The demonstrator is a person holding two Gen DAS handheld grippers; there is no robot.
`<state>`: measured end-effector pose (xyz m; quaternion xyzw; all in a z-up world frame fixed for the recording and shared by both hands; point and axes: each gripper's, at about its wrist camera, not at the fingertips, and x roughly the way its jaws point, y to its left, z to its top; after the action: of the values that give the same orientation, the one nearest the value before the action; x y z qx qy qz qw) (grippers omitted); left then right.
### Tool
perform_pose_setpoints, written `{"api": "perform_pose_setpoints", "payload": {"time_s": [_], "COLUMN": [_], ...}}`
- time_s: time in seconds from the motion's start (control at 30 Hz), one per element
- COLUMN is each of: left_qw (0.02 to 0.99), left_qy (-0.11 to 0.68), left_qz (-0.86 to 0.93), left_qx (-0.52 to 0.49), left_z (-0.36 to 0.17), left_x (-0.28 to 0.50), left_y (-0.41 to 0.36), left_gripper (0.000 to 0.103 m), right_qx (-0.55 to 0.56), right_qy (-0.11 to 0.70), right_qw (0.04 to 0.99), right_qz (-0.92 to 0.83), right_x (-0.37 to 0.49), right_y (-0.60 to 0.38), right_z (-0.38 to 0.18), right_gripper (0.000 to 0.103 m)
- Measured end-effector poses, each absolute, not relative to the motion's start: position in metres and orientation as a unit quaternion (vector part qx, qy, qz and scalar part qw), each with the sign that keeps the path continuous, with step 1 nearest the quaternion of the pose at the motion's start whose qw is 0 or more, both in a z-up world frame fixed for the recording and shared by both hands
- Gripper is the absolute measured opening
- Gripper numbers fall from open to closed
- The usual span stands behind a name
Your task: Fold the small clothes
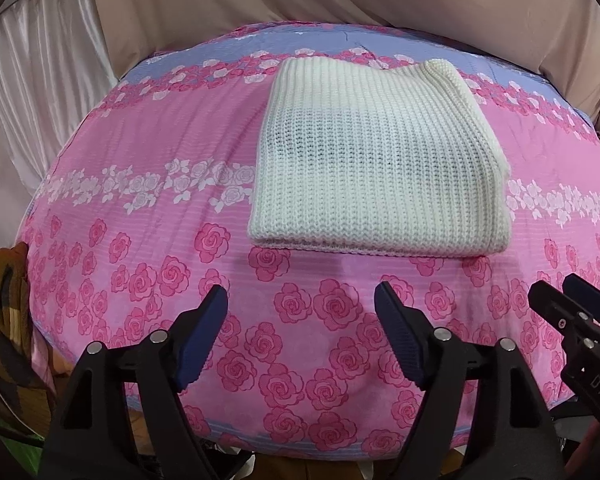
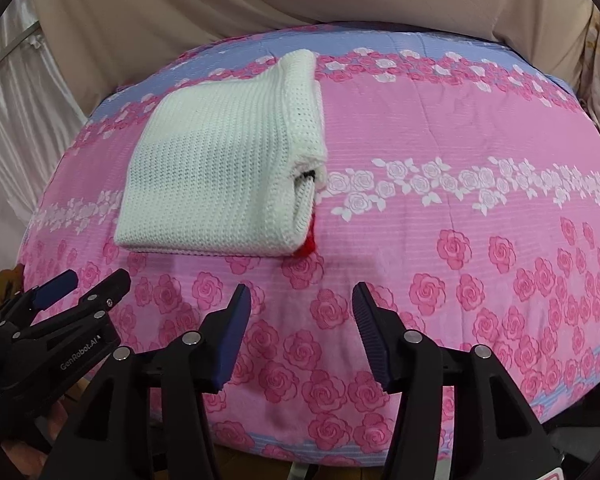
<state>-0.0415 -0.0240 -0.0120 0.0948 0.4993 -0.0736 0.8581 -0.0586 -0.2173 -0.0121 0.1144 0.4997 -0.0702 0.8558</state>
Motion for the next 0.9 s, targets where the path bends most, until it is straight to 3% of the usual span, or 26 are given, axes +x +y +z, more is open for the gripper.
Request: {"api": "perform_pose_setpoints", "payload": {"time_s": [0.3,0.33,0.37,0.43,0.6,0.8,0.9], "left_qw": [0.859,0.863,0.866,0.873,0.875,0.840,0.851], "left_qy": [0.497,0.493,0.488,0.477,0.474,0.538,0.521], "left_qz": [-0.076,-0.084,-0.091,-0.103,-0.087,-0.064,-0.064], "left_qx": [0.091,0.076,0.061,0.019,-0.050,0.000,-0.011], "left_z": [-0.012,-0.007,-0.003,0.013,0.024,-0.045,-0.037], "left_x": [-0.044,-0.041,-0.037,-0.017,0.062,0.111,0.103], "left_y": [-0.023,-0.020,-0.017,-0.008,0.003,-0.007,-0.002], "left_gripper": [0.075,0.075,0.075,0.075,0.075,0.075,0.075], "right_qx": [0.117,0.121,0.123,0.110,0.104,0.066,0.103], "right_qy": [0.500,0.500,0.499,0.491,0.437,0.514,0.495], "right_qw": [0.855,0.856,0.857,0.864,0.893,0.852,0.860], "right_qz": [-0.069,-0.059,-0.048,-0.024,-0.017,-0.070,-0.067], "right_x": [-0.065,-0.063,-0.060,-0.042,0.024,0.089,0.075], "right_y": [-0.222,-0.222,-0.222,-0.219,-0.223,-0.236,-0.241], "right_z": [-0.012,-0.012,-0.010,0.002,0.034,-0.043,-0.023], "right_gripper": [0.057,0.054,0.036,0.014,0.014,0.015,0.015]}}
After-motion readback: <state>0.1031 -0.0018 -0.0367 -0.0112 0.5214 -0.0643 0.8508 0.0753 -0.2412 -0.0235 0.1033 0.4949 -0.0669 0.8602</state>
